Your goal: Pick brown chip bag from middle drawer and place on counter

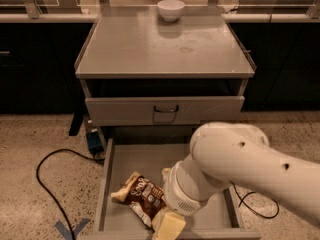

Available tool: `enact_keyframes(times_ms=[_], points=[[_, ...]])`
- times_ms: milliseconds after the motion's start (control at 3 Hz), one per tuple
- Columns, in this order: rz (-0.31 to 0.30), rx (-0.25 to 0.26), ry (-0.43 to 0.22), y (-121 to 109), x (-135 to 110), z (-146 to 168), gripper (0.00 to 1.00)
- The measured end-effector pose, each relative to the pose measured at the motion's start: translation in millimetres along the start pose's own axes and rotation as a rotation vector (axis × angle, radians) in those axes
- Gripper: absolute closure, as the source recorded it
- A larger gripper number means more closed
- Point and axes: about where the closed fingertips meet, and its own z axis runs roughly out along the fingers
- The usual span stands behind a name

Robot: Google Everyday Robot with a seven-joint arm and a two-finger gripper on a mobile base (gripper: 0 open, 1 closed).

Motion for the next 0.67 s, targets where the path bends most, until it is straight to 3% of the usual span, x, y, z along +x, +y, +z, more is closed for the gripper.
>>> enact_keyframes(times_ms=[333, 667], points=[[0.035, -0.059, -0.038, 21.8, 5.8, 70.4, 0.00], [0.041, -0.016, -0.067, 12.1, 2.4, 77.5, 0.00]])
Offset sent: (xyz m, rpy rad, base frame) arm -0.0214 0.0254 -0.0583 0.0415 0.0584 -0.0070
